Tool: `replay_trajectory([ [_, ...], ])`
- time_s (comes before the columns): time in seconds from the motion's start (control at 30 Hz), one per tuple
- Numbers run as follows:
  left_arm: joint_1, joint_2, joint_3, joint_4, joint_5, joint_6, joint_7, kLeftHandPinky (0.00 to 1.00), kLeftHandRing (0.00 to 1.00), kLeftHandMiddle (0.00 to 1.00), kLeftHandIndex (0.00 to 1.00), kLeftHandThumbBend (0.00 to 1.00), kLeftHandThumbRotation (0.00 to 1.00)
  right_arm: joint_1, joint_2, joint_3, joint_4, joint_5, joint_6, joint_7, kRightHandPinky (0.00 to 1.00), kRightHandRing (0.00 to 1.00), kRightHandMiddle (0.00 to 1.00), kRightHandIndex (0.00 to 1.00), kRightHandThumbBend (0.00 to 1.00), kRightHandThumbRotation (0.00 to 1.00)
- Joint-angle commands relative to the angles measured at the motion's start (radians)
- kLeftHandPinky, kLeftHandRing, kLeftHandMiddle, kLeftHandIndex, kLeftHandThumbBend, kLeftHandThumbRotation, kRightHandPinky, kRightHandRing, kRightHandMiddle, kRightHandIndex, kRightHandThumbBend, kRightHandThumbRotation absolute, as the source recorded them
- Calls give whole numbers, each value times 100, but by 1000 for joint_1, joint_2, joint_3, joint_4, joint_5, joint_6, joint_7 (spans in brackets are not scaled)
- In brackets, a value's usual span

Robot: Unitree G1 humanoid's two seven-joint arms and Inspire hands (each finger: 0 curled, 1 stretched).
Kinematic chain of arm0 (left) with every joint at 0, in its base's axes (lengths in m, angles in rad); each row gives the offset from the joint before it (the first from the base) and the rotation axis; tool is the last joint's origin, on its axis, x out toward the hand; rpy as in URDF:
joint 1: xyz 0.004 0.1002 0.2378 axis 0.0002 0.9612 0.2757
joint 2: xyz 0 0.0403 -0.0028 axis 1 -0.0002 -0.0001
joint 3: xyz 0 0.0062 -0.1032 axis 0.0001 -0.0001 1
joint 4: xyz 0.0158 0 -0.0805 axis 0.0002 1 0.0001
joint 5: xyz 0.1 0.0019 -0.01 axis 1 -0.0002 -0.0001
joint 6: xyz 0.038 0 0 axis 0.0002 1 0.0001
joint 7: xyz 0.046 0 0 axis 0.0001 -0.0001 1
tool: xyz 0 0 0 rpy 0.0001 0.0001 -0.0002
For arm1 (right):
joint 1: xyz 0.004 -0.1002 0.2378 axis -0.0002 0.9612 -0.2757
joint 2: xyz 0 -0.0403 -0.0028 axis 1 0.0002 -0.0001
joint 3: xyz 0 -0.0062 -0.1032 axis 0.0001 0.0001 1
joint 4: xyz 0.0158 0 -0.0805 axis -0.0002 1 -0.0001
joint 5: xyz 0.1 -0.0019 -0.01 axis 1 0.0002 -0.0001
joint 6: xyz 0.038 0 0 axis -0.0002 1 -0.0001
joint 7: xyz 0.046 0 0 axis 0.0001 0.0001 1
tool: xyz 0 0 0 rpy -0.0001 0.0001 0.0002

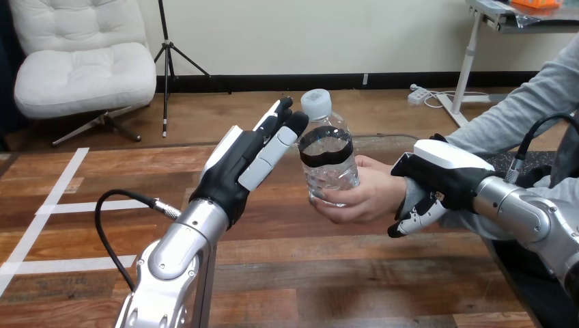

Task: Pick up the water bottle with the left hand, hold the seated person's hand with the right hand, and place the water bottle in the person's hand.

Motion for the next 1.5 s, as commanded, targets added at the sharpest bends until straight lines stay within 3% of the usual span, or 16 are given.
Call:
replay_trajectory([
  [0.0, -33, -9, 14, 14, -18, -40, 14, 100, 100, 100, 100, 100, 100, -42, 4, -27, -38, 29, -15, -9, 24, 28, 33, 33, 72, 0],
  [0.23, -32, -10, 14, 20, -18, -54, 17, 100, 100, 100, 100, 100, 100, -46, 0, -18, -47, 19, -2, 4, 29, 33, 39, 41, 73, 6],
  [0.5, -31, -11, 15, 21, -20, -55, 18, 100, 100, 100, 100, 100, 100, -46, -9, -5, -67, -3, 3, 8, 50, 56, 60, 61, 81, 29],
  [0.8, -28, -10, 13, 13, -18, -51, 20, 100, 100, 100, 100, 100, 100, -44, -11, 4, -83, -28, 24, -4, 62, 71, 73, 74, 92, 47],
  [1.1, -25, -11, 12, 0, -15, -42, 25, 100, 100, 100, 100, 100, 100, -42, -11, -1, -92, -30, 27, 9, 64, 76, 78, 80, 99, 57],
  [1.47, -22, -11, 12, -6, -16, -38, 27, 100, 100, 100, 100, 100, 100, -42, -8, -5, -84, -24, 35, 10, 68, 81, 82, 83, 100, 66],
])
